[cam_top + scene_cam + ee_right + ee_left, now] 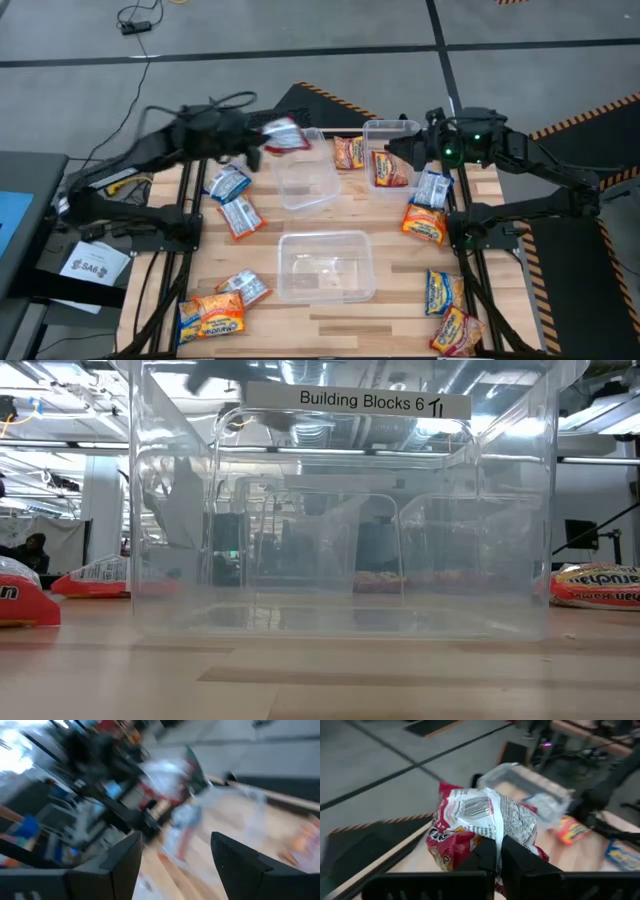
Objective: Sort Maruchan noodles
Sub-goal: Put the middle left red bag into the top right transparent bin
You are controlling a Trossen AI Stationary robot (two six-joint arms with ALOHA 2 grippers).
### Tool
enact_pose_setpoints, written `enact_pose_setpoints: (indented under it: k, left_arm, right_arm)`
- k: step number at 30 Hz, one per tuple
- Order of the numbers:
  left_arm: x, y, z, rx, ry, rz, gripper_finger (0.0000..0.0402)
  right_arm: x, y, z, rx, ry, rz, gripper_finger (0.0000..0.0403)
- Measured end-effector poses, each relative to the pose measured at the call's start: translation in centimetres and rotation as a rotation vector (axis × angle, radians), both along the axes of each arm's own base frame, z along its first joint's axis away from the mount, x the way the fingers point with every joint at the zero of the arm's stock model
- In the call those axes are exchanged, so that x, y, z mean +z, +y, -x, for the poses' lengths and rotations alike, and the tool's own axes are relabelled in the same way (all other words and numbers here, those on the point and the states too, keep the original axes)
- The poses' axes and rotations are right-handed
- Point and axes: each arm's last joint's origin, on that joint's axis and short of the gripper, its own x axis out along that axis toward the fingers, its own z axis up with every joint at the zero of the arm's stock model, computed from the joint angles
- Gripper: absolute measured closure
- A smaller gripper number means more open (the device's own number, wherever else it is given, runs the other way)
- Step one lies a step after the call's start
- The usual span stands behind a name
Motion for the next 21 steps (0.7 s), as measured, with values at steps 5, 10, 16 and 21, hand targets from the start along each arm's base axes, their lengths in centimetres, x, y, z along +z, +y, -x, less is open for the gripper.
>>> enact_pose_setpoints:
  k: [5,10,16,21]
  left_arm:
    - [-2.3,1.2,-6.5,-0.080,-0.049,-0.008,0.0401]
    - [-5.5,2.4,-12.5,-0.133,-0.151,0.002,0.0401]
    - [-9.3,3.7,-17.5,-0.185,-0.341,0.000,0.0401]
    - [-11.8,4.5,-19.7,-0.156,-0.467,0.013,0.0401]
  right_arm:
    - [1.9,0.0,-0.3,0.027,-0.191,0.047,0.0143]
    - [3.0,0.1,-0.3,0.044,-0.302,0.078,0.0143]
    - [3.1,0.1,-0.3,0.045,-0.317,0.083,0.0143]
    - [3.2,0.1,-0.3,0.045,-0.318,0.086,0.0143]
